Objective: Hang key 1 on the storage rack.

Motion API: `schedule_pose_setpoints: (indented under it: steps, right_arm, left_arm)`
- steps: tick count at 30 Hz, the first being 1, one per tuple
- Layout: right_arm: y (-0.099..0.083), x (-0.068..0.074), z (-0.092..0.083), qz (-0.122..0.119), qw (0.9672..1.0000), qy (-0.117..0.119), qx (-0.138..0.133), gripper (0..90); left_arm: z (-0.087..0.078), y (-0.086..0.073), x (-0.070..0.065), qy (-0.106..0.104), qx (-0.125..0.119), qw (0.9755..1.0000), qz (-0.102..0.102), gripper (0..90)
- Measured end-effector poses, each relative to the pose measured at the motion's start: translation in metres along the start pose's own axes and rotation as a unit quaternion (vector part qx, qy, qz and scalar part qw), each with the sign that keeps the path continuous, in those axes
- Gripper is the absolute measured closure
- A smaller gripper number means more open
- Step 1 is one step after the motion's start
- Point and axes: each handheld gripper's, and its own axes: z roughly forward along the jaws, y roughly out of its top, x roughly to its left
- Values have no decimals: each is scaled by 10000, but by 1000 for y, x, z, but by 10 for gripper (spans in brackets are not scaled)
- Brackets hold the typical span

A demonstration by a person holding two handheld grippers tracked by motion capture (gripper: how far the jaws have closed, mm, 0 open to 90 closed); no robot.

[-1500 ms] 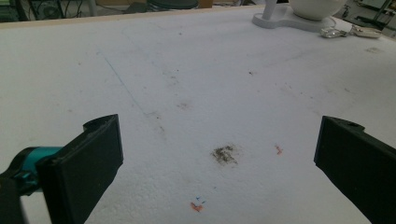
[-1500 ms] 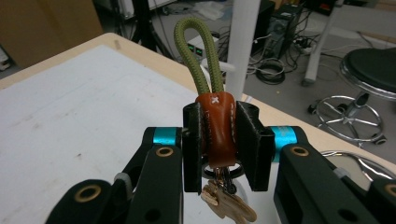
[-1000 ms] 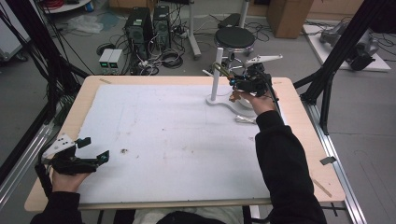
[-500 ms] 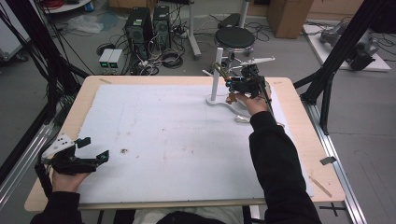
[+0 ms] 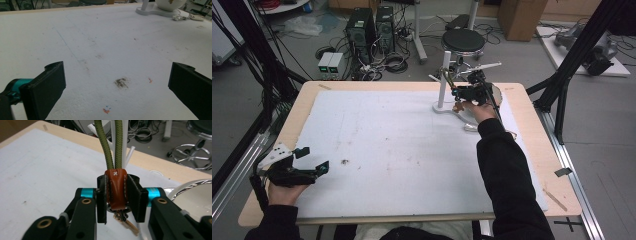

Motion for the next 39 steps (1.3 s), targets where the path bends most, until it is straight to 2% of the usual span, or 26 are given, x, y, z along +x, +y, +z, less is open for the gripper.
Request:
schedule_pose_setpoints:
  steps: [1, 2, 3, 4, 5, 6, 8, 9, 10, 11, 12, 14, 17, 23, 26, 32, 35, 39]
  right_arm:
    - [-1, -1, -1, 169, 9998, 32, 18, 625]
    - [-1, -1, -2, 241, 9997, 93, 11, 567]
    - [-1, -1, -2, 241, 9997, 93, 11, 567]
    - [-1, -2, -3, 298, 9994, 188, 15, 500]
    - [-1, -3, -6, 336, 9989, 318, 64, 375]
    - [-1, -3, -6, 336, 9989, 318, 64, 375]
    - [-1, -3, -9, 350, 9988, 320, 113, 288]
    - [-1, -3, -10, 370, 9988, 290, 137, 223]
    - [-2, -3, -11, 418, 9985, 328, 165, 112]
    - [-3, -3, -10, 492, 9972, 509, 242, 10]
    - [-4, -3, -9, 511, 9961, 643, 328, 5]
    - [-6, 3, -10, 348, 9975, 474, 381, 5]
    - [-15, 12, -14, 55, 9978, 622, 206, 5]
    - [-25, 18, -14, -169, 9972, 633, 364, 6]
    - [-30, 20, -16, -160, 9969, 682, 350, 6]
    - [-39, 24, -20, -276, 9972, 587, 369, 6]
    - [-43, 25, -27, -267, 9981, 530, 188, 6]
    - [-47, 24, -31, -264, 9980, 531, 203, 7]
  left_arm:
    - [0, 0, 0, -1, 2, 10000, 4, 17]
    - [0, 0, 1, 0, -2, 10000, -14, 17]
    - [0, 0, 1, 0, -2, 10000, -14, 17]
    - [0, 0, 1, 1, -12, 10000, -18, 17]
    - [0, 0, 1, 5, -17, 10000, -22, 17]
    - [0, 0, 1, 6, -26, 10000, -30, 17]
    - [0, 0, 1, -1, -31, 10000, -24, 17]
    - [-1, 0, 1, 1, -26, 10000, -17, 17]
    - [-1, 0, 0, 9, -23, 10000, -9, 17]
    - [-1, 0, 0, 5, -21, 10000, -4, 17]
    - [-1, 0, 0, 6, -20, 10000, -3, 17]
    - [-1, 0, 0, 5, -27, 10000, 0, 17]
    - [-1, 0, 0, 5, -48, 10000, 4, 17]
    - [-1, 0, 0, -6, -33, 10000, 12, 17]
    - [0, 0, -1, -6, -18, 10000, 15, 17]
    - [0, 0, -1, -6, -11, 10000, 41, 17]
    - [0, 0, -1, -18, -2, 10000, 45, 17]
    - [0, 0, -1, -6, -6, 10000, 42, 17]
